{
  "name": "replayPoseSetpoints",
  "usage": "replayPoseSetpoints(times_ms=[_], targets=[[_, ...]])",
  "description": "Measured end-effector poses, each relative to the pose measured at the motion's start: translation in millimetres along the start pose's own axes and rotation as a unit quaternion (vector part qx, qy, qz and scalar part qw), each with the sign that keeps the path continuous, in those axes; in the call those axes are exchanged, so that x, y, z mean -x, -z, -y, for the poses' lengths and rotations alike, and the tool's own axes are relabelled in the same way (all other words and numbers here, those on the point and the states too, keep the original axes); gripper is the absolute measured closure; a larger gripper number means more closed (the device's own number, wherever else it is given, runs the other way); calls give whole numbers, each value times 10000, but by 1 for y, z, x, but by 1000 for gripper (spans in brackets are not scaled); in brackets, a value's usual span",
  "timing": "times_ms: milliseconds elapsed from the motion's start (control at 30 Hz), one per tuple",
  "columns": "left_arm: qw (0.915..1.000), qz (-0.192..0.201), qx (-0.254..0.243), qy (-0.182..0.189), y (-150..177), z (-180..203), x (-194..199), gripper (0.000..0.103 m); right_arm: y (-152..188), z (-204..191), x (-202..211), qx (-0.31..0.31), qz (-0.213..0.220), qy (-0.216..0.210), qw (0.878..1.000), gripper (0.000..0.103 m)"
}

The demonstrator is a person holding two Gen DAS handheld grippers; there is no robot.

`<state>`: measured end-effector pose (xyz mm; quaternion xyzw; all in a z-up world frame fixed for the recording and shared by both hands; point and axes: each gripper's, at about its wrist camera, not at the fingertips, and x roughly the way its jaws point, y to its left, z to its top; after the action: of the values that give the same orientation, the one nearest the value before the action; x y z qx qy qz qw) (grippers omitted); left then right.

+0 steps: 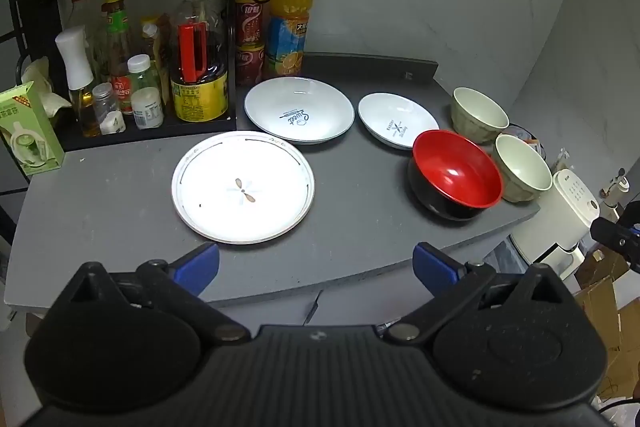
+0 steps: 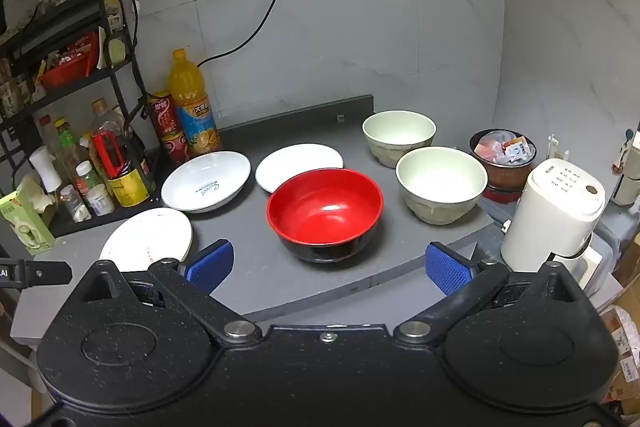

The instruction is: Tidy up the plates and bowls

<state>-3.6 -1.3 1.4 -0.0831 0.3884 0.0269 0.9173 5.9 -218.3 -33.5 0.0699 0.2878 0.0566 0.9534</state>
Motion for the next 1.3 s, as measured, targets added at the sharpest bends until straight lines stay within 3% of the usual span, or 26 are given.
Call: replayPoseSetpoints(times_ms=[300, 1300], targets=[[9999, -88, 100, -12, 1, -3, 3, 1, 0, -4, 1, 234, -188, 8, 9995, 0], [9999, -54, 147, 50, 8, 19, 11, 1, 1, 5, 13, 445, -207, 64, 9988, 0]])
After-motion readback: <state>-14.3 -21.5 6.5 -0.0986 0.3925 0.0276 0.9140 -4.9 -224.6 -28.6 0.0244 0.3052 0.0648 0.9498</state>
